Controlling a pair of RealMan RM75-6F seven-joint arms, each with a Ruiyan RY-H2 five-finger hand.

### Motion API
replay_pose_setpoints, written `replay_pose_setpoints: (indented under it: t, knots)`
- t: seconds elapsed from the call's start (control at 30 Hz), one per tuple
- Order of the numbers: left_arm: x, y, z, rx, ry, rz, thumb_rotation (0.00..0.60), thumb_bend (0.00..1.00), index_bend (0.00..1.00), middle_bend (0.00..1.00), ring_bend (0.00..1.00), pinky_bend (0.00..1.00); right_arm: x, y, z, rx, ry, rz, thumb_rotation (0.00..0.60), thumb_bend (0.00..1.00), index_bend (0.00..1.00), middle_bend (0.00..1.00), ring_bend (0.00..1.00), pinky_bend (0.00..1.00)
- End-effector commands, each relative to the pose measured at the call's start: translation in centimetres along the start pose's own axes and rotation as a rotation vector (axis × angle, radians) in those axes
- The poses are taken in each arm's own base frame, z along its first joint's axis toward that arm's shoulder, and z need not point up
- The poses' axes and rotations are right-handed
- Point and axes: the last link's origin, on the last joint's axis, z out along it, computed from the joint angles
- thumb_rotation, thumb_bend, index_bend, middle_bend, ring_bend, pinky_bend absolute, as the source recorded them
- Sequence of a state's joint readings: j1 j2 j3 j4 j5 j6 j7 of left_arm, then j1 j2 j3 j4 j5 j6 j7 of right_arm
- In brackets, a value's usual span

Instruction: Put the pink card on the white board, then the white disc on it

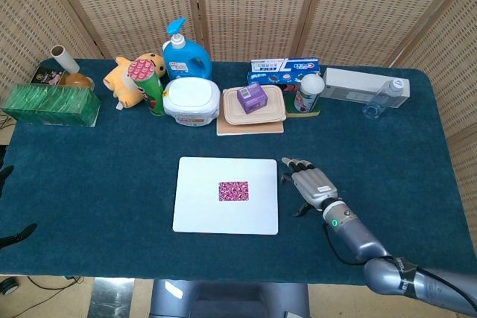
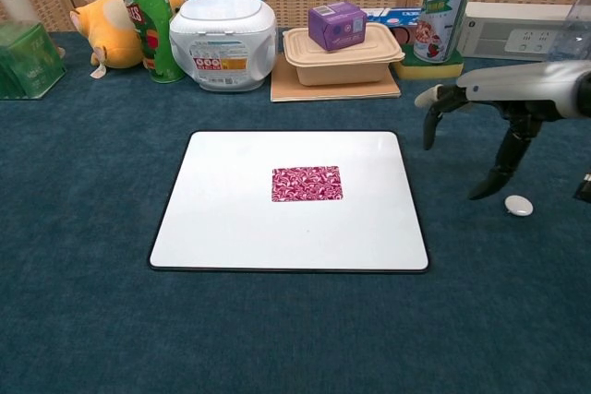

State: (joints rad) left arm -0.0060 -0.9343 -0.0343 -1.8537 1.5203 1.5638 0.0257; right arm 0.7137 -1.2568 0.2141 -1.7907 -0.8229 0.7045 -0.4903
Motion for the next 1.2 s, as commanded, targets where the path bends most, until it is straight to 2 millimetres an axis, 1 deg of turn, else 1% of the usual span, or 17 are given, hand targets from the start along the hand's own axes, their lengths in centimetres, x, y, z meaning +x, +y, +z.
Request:
replay_pose_setpoints:
  t: [0.03, 0.27, 0.4, 0.6, 0.9, 1.2]
  knots:
    - [-0.2, 0.3, -0.1, -0.005, -0.005, 0.006, 0.6, 0.07, 0.0, 0.0, 0.0, 0.0, -0.9, 3.3, -0.7, -0.032, -0.028, -0.05, 0.6, 0.15, 0.32, 0.02, 0.0, 0.04]
    - [-0.6, 0.5, 0.1, 0.0, -0.015, 0.023, 0.6, 0.07, 0.0, 0.0, 0.0, 0.0, -1.3, 6.2, -1.2, -0.063, -0.028, -0.034, 0.6, 0.16, 0.33, 0.02, 0.0, 0.05]
    - [-0.6, 0.5, 0.2, 0.006, -0.017, 0.025, 0.6, 0.07, 0.0, 0.0, 0.0, 0.0, -1.5, 7.2, -1.5, -0.069, -0.022, -0.028, 0.6, 0.16, 0.33, 0.03, 0.0, 0.06]
    - [-0.5, 0.5, 0.2, 0.009, -0.012, 0.023, 0.6, 0.07, 0.0, 0.0, 0.0, 0.0, -2.0, 7.7, -1.6, -0.055, -0.007, -0.018, 0.6, 0.16, 0.35, 0.03, 0.0, 0.07]
    - [-0.4, 0.4, 0.2, 0.013, -0.006, 0.02, 0.6, 0.07, 0.0, 0.0, 0.0, 0.0, -3.3, 8.9, -1.4, -0.059, -0.014, 0.004, 0.6, 0.16, 0.36, 0.04, 0.0, 0.07]
    - [-0.4, 0.5, 0.1, 0.01, -0.005, 0.022, 0.6, 0.07, 0.0, 0.0, 0.0, 0.0, -4.3, 9.2, -1.0, -0.049, 0.0, 0.013, 0.6, 0.16, 0.39, 0.06, 0.0, 0.09]
